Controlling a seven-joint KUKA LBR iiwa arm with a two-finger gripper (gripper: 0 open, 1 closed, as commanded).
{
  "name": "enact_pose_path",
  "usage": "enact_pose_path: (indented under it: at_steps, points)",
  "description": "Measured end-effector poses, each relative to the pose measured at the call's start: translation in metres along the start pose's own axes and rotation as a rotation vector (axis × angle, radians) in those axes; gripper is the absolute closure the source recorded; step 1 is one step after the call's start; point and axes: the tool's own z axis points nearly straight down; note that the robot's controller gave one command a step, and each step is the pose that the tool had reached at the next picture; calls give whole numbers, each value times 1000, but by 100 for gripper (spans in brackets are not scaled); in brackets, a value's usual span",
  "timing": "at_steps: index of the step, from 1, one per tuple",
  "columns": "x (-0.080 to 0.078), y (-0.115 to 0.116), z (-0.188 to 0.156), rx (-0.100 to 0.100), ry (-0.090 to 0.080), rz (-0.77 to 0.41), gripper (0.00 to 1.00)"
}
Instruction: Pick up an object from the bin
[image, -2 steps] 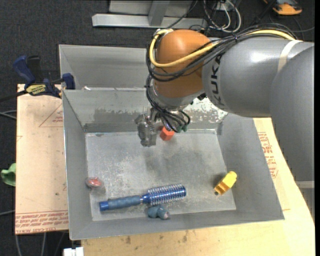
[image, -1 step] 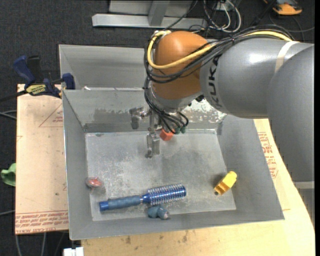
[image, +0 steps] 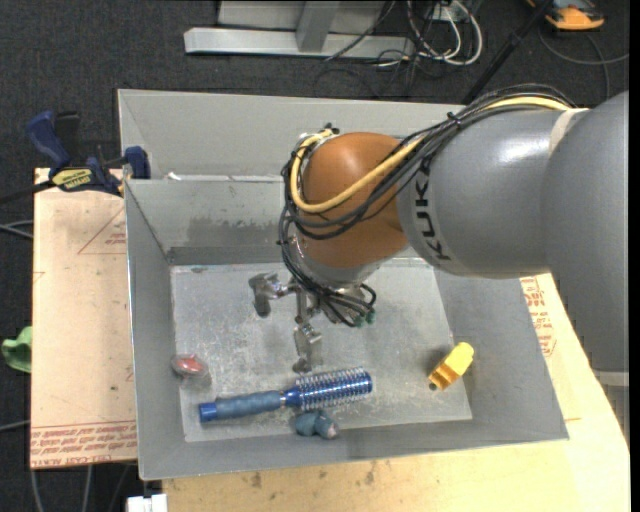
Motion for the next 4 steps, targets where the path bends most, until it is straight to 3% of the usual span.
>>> enact_pose_path:
  at_steps: [1, 2, 3, 4]
  points:
    - [67, 28, 74, 3, -13, -22, 0]
    - [68, 28, 72, 1, -5, -18, 100]
    - [37, 58, -55, 2, -14, 1, 100]
    - [25, 80, -115, 3, -10, -419, 100]
